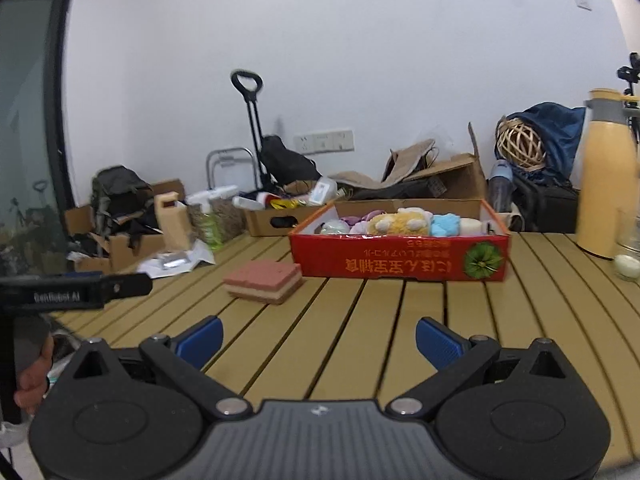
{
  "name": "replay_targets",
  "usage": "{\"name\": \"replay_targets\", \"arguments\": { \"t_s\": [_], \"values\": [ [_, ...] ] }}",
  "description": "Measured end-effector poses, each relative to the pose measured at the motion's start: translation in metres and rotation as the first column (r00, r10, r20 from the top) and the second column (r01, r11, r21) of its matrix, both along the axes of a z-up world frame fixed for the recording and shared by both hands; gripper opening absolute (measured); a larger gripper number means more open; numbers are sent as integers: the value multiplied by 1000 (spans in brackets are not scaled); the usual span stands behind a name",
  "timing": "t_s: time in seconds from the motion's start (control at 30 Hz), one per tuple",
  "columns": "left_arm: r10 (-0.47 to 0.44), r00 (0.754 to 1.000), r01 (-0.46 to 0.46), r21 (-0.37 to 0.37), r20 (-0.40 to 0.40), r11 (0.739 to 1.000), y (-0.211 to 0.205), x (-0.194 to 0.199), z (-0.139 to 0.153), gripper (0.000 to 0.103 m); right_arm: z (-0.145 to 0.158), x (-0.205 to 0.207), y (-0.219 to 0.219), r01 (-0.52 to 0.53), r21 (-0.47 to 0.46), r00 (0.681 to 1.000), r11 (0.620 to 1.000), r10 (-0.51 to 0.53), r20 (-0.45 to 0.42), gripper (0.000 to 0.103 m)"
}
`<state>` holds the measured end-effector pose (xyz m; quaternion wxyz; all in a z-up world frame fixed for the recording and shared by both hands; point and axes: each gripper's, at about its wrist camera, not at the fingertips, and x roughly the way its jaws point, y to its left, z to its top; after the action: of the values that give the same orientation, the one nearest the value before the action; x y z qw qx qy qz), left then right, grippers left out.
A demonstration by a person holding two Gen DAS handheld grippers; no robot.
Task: Organize soft objects
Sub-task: 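Close both tools on the pink sponge block and lift it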
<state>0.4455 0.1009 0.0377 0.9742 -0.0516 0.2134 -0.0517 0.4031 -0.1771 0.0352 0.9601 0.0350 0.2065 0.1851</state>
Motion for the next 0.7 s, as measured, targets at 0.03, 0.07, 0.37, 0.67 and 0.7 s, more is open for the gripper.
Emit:
{"name": "replay_targets", "arguments": {
  "t_s": [0.03, 0.07, 0.37, 0.67, 0.7],
  "values": [
    [-5, 1000, 4, -15, -17, 1000, 5, 20, -4, 102, -5, 21, 10, -6, -6, 1000, 1000, 6, -12, 103],
    [-2, 999, 1, -27, -34, 1000, 10, 37, -8, 102, -10, 40, 19, -22, 0, 999, 1000, 22, -24, 102],
    [-130, 978, 88, -239, -166, 967, 56, 155, -50, 67, -49, 188, 83, -72, 158, 971, 985, 105, -213, 82],
    [-162, 955, 66, -358, -247, 931, 55, 165, -64, 41, -82, 247, 96, -46, 333, 926, 942, 165, -339, 45],
    [-167, 955, 68, -366, -246, 928, 49, 156, -60, 41, -80, 245, 95, -54, 324, 926, 945, 168, -338, 44]
  ]
}}
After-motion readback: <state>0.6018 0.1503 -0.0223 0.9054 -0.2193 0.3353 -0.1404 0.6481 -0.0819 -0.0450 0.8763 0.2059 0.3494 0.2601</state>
